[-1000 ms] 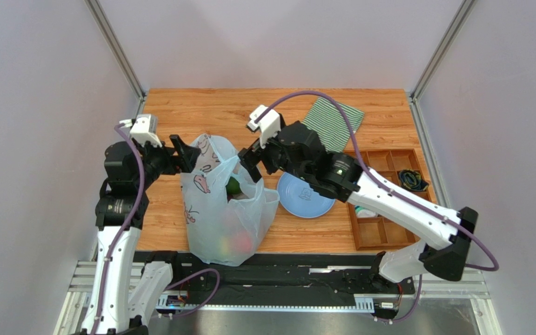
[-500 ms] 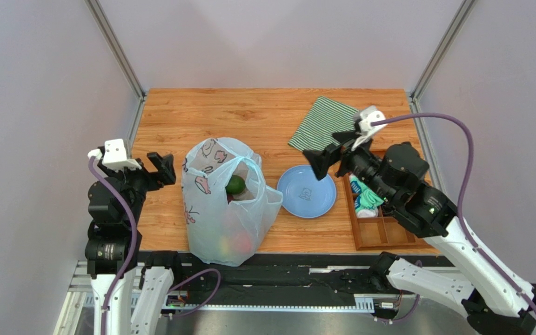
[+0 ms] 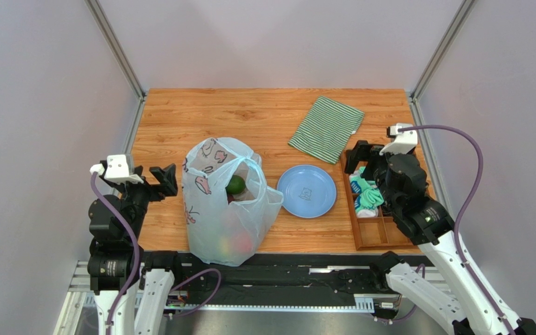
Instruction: Place the fruits into the plastic bag
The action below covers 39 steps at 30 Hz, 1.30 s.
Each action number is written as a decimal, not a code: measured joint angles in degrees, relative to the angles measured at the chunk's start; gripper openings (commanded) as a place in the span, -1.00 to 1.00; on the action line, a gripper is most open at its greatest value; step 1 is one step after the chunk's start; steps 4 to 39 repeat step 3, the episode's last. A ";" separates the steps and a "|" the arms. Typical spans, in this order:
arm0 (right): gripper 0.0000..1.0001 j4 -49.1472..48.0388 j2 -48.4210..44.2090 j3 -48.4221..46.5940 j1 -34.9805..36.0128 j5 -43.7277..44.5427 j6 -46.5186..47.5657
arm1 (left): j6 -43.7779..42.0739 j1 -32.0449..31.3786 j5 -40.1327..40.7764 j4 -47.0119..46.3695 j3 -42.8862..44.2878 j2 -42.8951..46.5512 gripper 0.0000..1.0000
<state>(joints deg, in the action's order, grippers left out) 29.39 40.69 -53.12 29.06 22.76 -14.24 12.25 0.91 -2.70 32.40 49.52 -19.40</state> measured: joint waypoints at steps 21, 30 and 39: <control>0.99 -0.04 -0.22 0.83 -0.33 0.61 -0.81 | -0.22 0.00 0.02 0.00 -0.02 0.00 0.96; 0.99 -0.04 -0.22 0.83 -0.33 0.61 -0.81 | -0.22 0.00 0.02 0.00 -0.02 0.00 0.96; 0.99 -0.04 -0.22 0.83 -0.33 0.61 -0.81 | -0.22 0.00 0.02 0.00 -0.02 0.00 0.96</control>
